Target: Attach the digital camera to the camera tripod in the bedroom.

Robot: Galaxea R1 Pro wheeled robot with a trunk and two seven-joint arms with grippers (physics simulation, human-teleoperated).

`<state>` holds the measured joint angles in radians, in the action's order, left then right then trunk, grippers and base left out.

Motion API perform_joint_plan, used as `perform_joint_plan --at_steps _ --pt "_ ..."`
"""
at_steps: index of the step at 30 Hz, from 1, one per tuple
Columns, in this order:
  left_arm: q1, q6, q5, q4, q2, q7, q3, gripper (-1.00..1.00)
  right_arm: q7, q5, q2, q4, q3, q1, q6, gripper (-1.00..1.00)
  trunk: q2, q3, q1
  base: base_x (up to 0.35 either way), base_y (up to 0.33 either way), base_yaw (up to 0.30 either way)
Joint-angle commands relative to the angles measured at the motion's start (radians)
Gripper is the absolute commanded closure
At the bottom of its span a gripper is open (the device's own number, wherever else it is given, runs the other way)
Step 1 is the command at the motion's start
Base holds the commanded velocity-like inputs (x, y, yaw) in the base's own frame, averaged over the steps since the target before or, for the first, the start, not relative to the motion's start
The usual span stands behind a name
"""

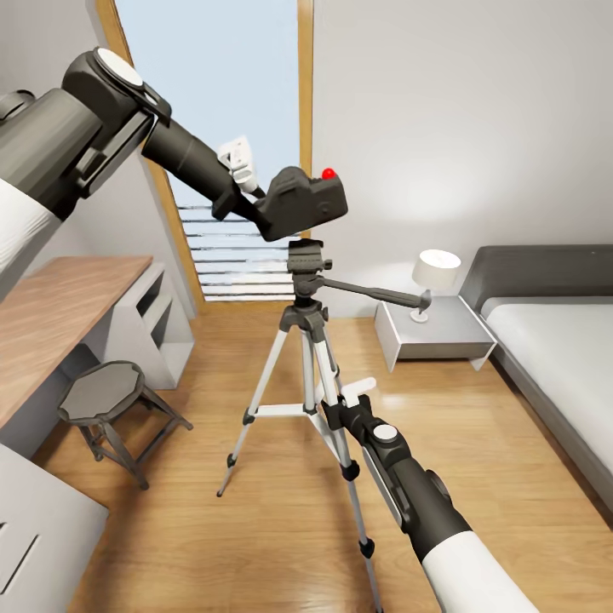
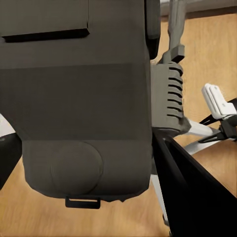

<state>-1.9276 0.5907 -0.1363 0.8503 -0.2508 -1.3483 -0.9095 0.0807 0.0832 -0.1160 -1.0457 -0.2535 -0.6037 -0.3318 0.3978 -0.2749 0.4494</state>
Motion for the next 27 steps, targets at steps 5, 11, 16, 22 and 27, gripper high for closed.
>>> perform_joint_plan --at_steps 5,11,16,22,27 --pt "-0.002 0.009 -0.008 0.040 -0.007 0.000 -0.006 1.00 0.005 0.007 -0.001 -0.002 0.002 -0.001 -0.006 1.00 0.002 -0.002 0.001 0.000 0.000 0.000" --pt "-0.002 0.011 -0.007 0.050 -0.006 0.002 -0.007 1.00 0.005 0.009 -0.001 -0.003 0.003 -0.001 -0.006 1.00 0.002 -0.002 0.001 0.000 0.000 0.000" --pt "-0.002 0.012 -0.007 0.048 -0.007 0.008 -0.008 1.00 0.005 0.010 0.000 -0.004 0.003 -0.001 -0.006 1.00 0.002 -0.002 0.001 0.000 0.000 0.000" --pt "-0.001 0.009 -0.007 0.043 -0.007 0.014 -0.007 1.00 0.005 0.010 0.007 -0.006 0.003 -0.001 -0.006 1.00 0.002 -0.002 0.001 0.000 0.000 0.000" --pt "-0.001 0.018 -0.008 0.012 -0.007 0.010 -0.006 1.00 0.005 0.010 0.012 -0.008 0.003 -0.001 -0.006 1.00 0.002 -0.002 0.001 0.000 0.000 0.000"
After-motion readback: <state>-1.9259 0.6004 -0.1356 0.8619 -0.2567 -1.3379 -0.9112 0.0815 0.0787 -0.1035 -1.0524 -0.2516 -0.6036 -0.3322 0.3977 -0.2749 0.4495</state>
